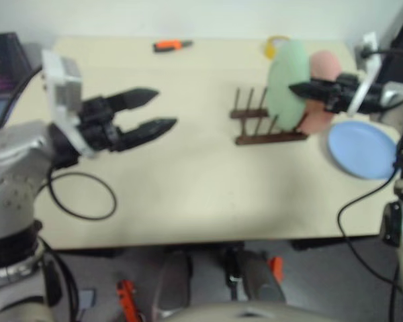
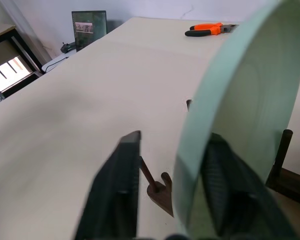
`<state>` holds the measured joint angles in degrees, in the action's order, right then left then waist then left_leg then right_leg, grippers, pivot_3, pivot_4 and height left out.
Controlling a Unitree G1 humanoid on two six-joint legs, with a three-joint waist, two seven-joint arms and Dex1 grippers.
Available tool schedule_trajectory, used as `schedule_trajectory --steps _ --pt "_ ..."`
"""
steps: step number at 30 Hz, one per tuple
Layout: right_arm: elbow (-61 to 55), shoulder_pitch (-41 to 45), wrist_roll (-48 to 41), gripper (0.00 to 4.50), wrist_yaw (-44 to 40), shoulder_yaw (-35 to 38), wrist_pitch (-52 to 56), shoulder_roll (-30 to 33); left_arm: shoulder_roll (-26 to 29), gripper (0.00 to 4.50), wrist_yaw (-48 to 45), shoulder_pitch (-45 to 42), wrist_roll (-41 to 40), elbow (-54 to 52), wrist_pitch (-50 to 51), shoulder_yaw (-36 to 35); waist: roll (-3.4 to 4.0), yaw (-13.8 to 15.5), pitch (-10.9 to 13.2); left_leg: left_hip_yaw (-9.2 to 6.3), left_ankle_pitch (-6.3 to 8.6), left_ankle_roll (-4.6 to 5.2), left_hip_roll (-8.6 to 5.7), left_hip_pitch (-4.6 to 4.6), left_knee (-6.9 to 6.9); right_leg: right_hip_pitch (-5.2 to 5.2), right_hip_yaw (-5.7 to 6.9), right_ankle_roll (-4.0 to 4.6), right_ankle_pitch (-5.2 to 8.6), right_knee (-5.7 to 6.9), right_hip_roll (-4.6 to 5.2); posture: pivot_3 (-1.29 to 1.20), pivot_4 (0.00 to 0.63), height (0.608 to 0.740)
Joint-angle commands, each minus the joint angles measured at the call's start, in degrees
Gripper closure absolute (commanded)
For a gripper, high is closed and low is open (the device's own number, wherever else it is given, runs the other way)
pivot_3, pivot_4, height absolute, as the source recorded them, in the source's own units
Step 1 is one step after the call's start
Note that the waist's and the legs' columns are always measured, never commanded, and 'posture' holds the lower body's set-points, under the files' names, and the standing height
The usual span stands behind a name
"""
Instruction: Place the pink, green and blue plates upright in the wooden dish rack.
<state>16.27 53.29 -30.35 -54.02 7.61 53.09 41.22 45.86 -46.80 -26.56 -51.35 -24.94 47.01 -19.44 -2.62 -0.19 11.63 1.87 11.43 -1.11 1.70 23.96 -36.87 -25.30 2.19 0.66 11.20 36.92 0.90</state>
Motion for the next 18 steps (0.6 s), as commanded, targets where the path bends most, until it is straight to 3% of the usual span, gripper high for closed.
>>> schedule_trajectory --steps 1,4,10,13,18 --pt "-1.9 1.3 0.0 1.33 -0.5 1.0 -1.9 1.5 1.2 0.79 0.0 -0.6 -0.6 -1.3 -1.2 -0.6 0.0 0.0 0.0 0.0 0.0 0.0 0.0 0.0 0.0 0.0 0.0 0.0 0.0 0.0 0.0 0.0 0.15 0.74" --pt "-2.6 1.8 1.8 0.28 0.2 0.4 -4.5 2.4 1.2 0.79 0.0 -0.9 -0.7 -1.4 -1.2 -0.4 0.0 0.0 0.0 0.0 0.0 0.0 0.0 0.0 0.0 0.0 0.0 0.0 0.0 0.0 0.0 0.0 0.15 0.74" --pt "-3.9 3.4 4.2 0.28 -0.4 0.1 -7.1 6.2 1.5 0.79 -0.8 -1.4 -0.6 -1.2 -1.2 0.6 0.03 0.0 0.0 0.01 0.0 0.0 -0.01 0.0 0.0 -0.01 0.0 0.01 0.01 -0.01 0.0 0.0 0.15 0.74" --pt "-7.5 2.3 5.1 0.28 -2.5 0.1 -6.8 11.8 2.3 0.79 -2.7 -1.4 0.5 -1.2 -1.8 3.0 0.03 0.0 0.0 0.0 0.01 -0.01 -0.01 0.02 0.03 -0.02 0.02 0.04 0.03 -0.04 0.0 0.0 0.15 0.74" --pt "-16.0 -10.9 3.8 0.28 -6.8 4.0 -3.9 23.4 2.4 0.79 -4.0 -2.8 10.6 -2.2 -5.0 16.4 0.06 0.8 0.0 -0.03 0.08 -0.01 -0.02 0.03 0.05 0.02 0.09 0.31 0.29 -0.12 0.08 0.0 0.15 0.74"
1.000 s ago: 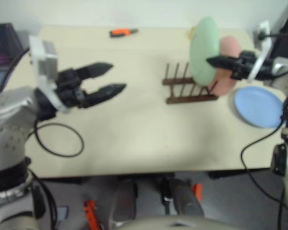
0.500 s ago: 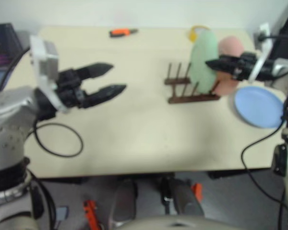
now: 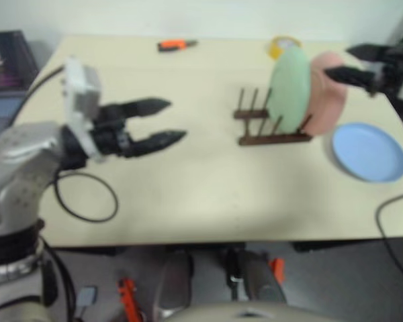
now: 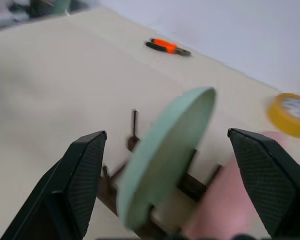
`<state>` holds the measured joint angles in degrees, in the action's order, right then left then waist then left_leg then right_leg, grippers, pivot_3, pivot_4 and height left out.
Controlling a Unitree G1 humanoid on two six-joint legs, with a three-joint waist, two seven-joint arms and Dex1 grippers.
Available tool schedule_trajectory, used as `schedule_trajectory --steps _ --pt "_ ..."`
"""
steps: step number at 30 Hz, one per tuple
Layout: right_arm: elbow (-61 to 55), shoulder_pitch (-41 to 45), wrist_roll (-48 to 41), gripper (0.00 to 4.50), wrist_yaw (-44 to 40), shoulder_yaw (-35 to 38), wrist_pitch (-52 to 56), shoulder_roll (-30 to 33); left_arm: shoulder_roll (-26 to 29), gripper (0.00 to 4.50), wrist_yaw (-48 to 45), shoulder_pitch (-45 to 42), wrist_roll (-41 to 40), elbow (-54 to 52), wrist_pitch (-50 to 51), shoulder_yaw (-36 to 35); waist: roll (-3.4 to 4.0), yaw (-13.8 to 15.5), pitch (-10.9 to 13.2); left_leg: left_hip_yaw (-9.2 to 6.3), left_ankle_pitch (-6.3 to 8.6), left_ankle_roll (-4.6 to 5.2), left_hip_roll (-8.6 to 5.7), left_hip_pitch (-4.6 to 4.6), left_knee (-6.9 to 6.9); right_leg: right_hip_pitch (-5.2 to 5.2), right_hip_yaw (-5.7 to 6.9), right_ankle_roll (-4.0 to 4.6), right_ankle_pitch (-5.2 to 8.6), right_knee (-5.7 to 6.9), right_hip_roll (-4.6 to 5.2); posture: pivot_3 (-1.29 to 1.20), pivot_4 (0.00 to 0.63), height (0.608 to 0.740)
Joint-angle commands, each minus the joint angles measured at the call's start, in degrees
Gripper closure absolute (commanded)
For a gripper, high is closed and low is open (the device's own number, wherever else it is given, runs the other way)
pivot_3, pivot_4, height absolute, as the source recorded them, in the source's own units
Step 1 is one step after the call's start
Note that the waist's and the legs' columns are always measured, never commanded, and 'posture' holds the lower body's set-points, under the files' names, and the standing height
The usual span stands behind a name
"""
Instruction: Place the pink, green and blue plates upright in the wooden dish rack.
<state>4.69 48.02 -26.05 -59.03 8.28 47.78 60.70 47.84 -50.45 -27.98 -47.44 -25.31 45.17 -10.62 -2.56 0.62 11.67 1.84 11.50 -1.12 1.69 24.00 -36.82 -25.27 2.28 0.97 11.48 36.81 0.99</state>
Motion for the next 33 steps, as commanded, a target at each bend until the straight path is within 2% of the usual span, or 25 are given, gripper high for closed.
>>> schedule_trajectory --steps 1,4,8,12,18,26,29,33 --pt "-6.1 -10.0 -0.1 0.28 -2.0 4.4 2.3 5.9 -0.5 0.79 0.3 -2.3 10.5 -1.5 -4.7 11.8 0.01 0.3 0.0 0.05 0.02 0.0 0.0 -0.02 -0.02 0.0 -0.06 0.01 0.01 0.01 0.03 0.0 0.15 0.74" --pt "-9.3 -20.1 1.2 0.28 -0.9 6.5 3.2 8.7 -3.5 0.79 0.7 -4.5 17.6 0.0 -8.7 19.2 0.03 0.6 0.0 0.1 0.02 0.02 0.0 -0.03 -0.12 0.05 -0.13 -0.06 -0.02 0.02 0.1 0.0 0.15 0.74" --pt "-8.9 -28.3 5.9 0.28 4.5 5.1 0.9 7.7 -9.1 0.79 2.5 -8.2 26.1 4.1 -12.5 26.8 0.07 0.2 0.0 0.08 0.01 0.03 -0.04 -0.09 -0.2 0.04 -0.23 -0.16 -0.09 0.05 0.14 0.0 0.15 0.74" --pt "-5.3 -29.9 10.2 0.28 10.4 2.0 -0.3 4.5 -13.1 0.79 2.9 -10.2 30.6 7.3 -15.1 30.0 0.11 -0.5 -0.1 0.06 0.01 0.03 -0.07 -0.15 -0.19 0.06 -0.22 -0.15 -0.09 0.06 0.12 0.0 0.15 0.74" --pt "-1.0 -29.9 12.4 0.28 13.5 0.2 -2.6 -0.3 -18.7 0.79 3.1 -12.0 33.8 8.9 -15.4 32.0 0.12 -0.7 -0.1 0.04 0.01 0.04 -0.08 -0.05 -0.1 0.0 -0.14 -0.34 -0.21 0.12 -0.04 0.0 0.15 0.74" --pt "5.4 -29.0 16.8 0.28 16.2 -4.2 -5.7 -3.8 -21.4 0.79 2.9 -12.2 35.7 8.7 -14.2 32.0 0.14 -0.7 -0.1 0.05 0.01 0.05 -0.14 -0.06 -0.19 0.05 -0.19 -0.44 -0.26 0.1 -0.13 0.0 0.15 0.74" --pt "7.0 -28.9 19.5 0.86 17.0 -6.8 -7.4 -4.2 -21.5 0.79 2.9 -12.3 36.1 8.7 -14.0 31.8 0.15 -0.8 -0.1 0.04 0.01 0.06 -0.11 -0.12 -0.18 0.07 -0.23 -0.45 -0.26 0.12 -0.15 0.0 0.15 0.74" --pt "7.5 -28.7 20.6 2.25 17.3 -7.7 -8.1 -4.9 -21.5 0.79 3.0 -12.7 36.8 9.2 -14.2 31.5 0.14 -0.8 -0.1 0.01 0.01 0.06 -0.12 -0.12 -0.21 0.15 -0.17 -0.45 -0.26 0.1 -0.16 0.0 0.15 0.74"
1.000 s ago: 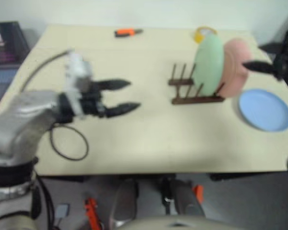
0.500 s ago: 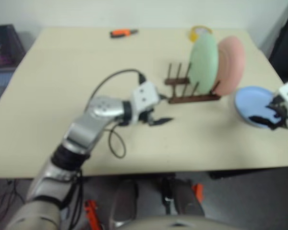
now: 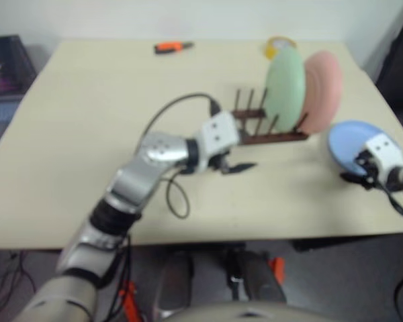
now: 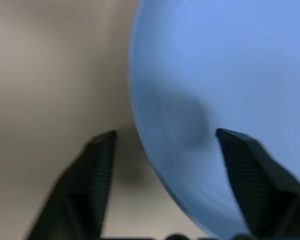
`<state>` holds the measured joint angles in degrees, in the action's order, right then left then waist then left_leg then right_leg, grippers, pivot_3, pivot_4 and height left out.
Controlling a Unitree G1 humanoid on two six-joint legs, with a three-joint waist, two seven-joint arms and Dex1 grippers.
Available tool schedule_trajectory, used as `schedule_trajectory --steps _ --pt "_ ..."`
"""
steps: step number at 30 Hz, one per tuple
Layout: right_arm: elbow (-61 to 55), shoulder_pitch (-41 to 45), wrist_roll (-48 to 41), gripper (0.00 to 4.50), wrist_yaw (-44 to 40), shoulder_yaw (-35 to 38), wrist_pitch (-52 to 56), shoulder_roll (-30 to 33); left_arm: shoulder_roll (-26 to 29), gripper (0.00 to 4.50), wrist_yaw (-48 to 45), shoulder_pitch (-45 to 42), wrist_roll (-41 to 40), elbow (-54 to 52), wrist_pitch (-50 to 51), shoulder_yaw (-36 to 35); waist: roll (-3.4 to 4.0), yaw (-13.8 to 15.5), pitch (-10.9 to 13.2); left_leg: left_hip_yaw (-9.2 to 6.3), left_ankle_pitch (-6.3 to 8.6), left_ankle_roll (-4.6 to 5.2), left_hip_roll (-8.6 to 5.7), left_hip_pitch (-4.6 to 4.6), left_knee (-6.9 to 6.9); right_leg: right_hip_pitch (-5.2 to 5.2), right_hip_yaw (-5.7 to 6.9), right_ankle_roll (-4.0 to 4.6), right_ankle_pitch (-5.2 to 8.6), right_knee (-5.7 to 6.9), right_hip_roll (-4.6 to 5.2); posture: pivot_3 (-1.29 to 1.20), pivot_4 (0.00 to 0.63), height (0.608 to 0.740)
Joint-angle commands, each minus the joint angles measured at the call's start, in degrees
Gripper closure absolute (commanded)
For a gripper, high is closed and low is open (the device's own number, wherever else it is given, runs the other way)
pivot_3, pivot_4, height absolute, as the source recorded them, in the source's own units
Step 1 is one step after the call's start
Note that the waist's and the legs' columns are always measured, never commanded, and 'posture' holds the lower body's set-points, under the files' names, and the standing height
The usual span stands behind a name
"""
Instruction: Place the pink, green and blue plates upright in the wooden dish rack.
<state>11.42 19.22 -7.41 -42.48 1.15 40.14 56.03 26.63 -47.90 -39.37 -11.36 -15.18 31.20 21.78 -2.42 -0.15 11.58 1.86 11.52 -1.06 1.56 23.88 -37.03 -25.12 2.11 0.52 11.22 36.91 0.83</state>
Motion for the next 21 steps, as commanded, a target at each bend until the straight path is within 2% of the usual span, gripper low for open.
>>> schedule_trajectory --steps 1,3,7,13,21 --pt "0.8 0.2 2.1 2.62 0.7 -0.7 -0.6 -0.2 -0.4 0.79 0.4 -1.3 0.8 -0.9 -0.2 -1.0 0.0 0.0 0.0 0.0 0.0 0.0 0.0 0.0 -0.01 0.02 -0.01 0.0 0.0 -0.01 0.0 0.0 0.15 0.74" --pt "0.7 0.1 2.4 3.36 0.6 -0.7 -0.7 -0.3 -0.7 0.79 0.4 -1.4 0.8 -0.8 -0.1 -1.2 0.0 0.0 0.0 0.01 0.0 0.0 -0.01 0.0 -0.02 0.02 -0.04 -0.01 -0.01 -0.01 0.03 0.0 0.15 0.74" --pt "0.6 0.4 2.8 4.49 0.2 -0.5 -0.7 -0.3 -1.3 0.79 0.4 -1.7 0.5 -0.5 0.1 -1.5 -0.02 0.1 0.0 0.0 0.0 0.01 0.0 0.01 -0.05 0.06 -0.04 -0.03 -0.02 -0.02 0.07 0.0 0.15 0.74" --pt "-3.0 -0.8 1.5 4.49 -1.5 2.0 1.0 1.0 -1.3 0.79 -0.4 -1.8 0.7 0.2 -0.8 -1.4 -0.02 0.1 0.0 -0.04 0.0 0.01 -0.01 0.02 -0.01 0.06 0.03 -0.02 -0.01 -0.02 0.04 0.0 0.15 0.74" --pt "-3.5 1.3 -1.8 4.49 2.2 12.5 2.3 0.4 -1.6 0.79 -0.8 -2.5 0.9 2.4 -2.5 -1.5 -0.01 0.1 0.0 -0.03 0.0 0.01 -0.01 0.01 -0.03 0.05 0.0 -0.03 -0.02 -0.01 0.05 0.0 0.15 0.74"
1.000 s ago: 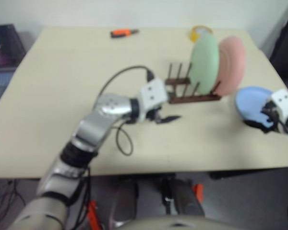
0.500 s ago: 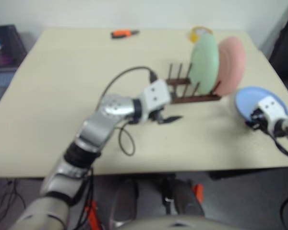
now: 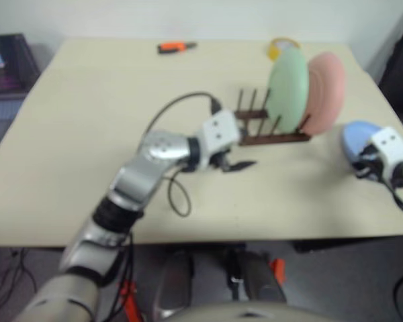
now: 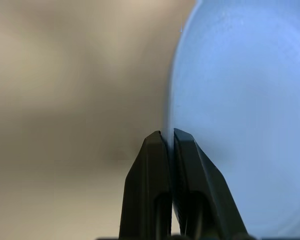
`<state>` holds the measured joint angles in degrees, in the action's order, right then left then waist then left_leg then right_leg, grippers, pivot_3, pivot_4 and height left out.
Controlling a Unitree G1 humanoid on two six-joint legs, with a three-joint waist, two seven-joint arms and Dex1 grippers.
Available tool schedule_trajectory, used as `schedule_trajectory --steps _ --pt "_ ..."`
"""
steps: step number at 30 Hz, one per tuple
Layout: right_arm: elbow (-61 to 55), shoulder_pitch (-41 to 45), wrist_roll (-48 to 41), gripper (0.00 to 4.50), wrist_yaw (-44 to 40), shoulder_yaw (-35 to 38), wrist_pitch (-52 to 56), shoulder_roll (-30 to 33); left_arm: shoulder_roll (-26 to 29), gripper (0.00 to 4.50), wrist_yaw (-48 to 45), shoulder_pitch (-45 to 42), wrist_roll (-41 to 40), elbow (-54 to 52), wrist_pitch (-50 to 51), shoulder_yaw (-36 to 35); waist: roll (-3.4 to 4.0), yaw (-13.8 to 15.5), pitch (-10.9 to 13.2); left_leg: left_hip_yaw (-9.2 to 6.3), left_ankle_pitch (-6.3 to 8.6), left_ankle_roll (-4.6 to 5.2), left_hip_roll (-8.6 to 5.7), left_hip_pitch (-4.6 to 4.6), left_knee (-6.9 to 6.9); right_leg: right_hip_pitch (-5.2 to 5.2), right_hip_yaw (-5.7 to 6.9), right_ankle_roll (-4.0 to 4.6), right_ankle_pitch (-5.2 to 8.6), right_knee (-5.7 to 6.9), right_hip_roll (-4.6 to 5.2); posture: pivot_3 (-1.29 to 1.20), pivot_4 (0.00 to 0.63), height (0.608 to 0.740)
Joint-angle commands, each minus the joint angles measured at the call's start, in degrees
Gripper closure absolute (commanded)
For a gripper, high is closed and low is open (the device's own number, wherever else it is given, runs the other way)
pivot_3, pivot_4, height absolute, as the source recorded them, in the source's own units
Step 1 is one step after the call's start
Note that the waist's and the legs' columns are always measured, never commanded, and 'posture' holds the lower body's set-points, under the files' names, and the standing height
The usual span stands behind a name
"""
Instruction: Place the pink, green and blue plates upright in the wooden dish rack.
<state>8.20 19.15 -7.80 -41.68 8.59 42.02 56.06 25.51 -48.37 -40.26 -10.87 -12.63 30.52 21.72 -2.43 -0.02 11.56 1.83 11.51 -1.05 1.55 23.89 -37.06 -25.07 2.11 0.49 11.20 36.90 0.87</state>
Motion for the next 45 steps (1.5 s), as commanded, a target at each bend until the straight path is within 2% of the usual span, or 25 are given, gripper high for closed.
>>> schedule_trajectory --steps 1,9,17,20,23,26,30,34,38,45 --pt "-0.6 1.5 -2.0 4.49 1.5 6.0 0.7 0.4 -0.6 0.79 -0.4 -1.8 0.4 0.1 -2.2 -1.5 0.0 0.0 0.0 0.01 0.0 0.0 -0.01 0.0 0.0 0.0 -0.01 0.0 0.0 0.0 0.0 0.0 0.15 0.74" --pt "-7.8 2.2 -10.0 4.49 -0.1 15.8 8.0 2.0 -3.2 0.79 -0.7 -3.5 -0.7 2.5 -4.6 -2.5 0.06 -0.1 0.0 0.03 0.0 0.0 0.0 0.01 0.04 -0.05 -0.04 0.0 0.0 0.01 -0.03 0.0 0.15 0.74" --pt "-12.6 1.6 -13.6 4.49 0.2 20.7 12.1 4.1 -6.1 0.79 -1.2 -4.7 -1.5 3.6 -6.2 -3.8 0.08 0.0 0.0 0.02 0.0 0.0 0.0 0.01 0.02 -0.04 -0.03 0.0 0.0 0.02 -0.03 0.0 0.15 0.74" --pt "-14.1 3.9 -15.7 4.49 1.0 22.7 13.9 4.2 -7.7 0.79 0.0 -5.5 -2.5 4.2 -5.9 -5.9 0.08 -0.1 0.0 0.02 0.0 0.0 -0.01 0.02 0.02 -0.04 -0.04 0.0 0.0 0.02 -0.03 0.0 0.15 0.74" --pt "-17.6 10.3 -19.4 4.49 2.1 24.5 16.9 5.7 -8.4 0.79 1.0 -5.6 -5.1 3.3 -5.1 -9.9 0.2 -0.4 0.0 0.03 0.0 0.0 -0.01 -0.01 0.02 -0.06 -0.08 -0.01 -0.01 0.04 -0.05 0.0 0.15 0.74" --pt "-19.4 21.8 -24.9 4.49 3.6 24.6 20.0 6.7 -6.7 0.79 2.1 -5.4 -7.8 2.9 -3.3 -14.9 0.64 -0.8 0.1 0.02 0.0 0.0 0.01 -0.03 0.03 -0.17 -0.16 -0.04 -0.03 0.13 -0.1 0.0 0.15 0.74" --pt "-21.6 37.9 -32.9 4.49 6.9 21.5 21.4 0.6 -1.7 0.79 1.7 -2.9 -8.3 3.0 -2.9 -19.1 0.59 -1.2 0.0 -0.06 0.0 0.0 0.18 -0.03 0.1 -0.12 -0.04 0.04 0.01 0.05 -0.34 0.0 0.15 0.74" --pt "-19.6 50.0 -43.7 4.49 11.0 21.6 23.7 -11.6 5.3 0.79 0.4 2.8 -5.0 2.0 -4.4 -18.7 0.61 -1.8 0.0 -0.02 0.0 0.0 0.23 -0.08 0.14 -0.15 -0.14 0.06 0.01 0.14 -0.35 0.0 0.15 0.74" --pt "-15.5 50.8 -49.2 4.49 12.7 20.9 24.5 -19.5 8.1 0.79 1.1 7.4 -4.8 -1.3 -3.7 -19.2 0.56 -1.3 0.0 0.0 0.0 0.01 0.28 0.01 0.1 -0.16 -0.1 0.06 0.0 0.12 -0.3 0.0 0.15 0.74" --pt "-8.2 44.8 -49.4 4.49 12.0 17.4 23.4 -25.1 9.2 0.79 3.5 13.1 -6.1 -8.1 -0.5 -20.5 0.55 0.0 0.0 0.05 0.03 0.15 0.14 0.17 0.05 -0.17 -0.18 -0.08 -0.07 0.0 0.19 0.0 0.15 0.74"
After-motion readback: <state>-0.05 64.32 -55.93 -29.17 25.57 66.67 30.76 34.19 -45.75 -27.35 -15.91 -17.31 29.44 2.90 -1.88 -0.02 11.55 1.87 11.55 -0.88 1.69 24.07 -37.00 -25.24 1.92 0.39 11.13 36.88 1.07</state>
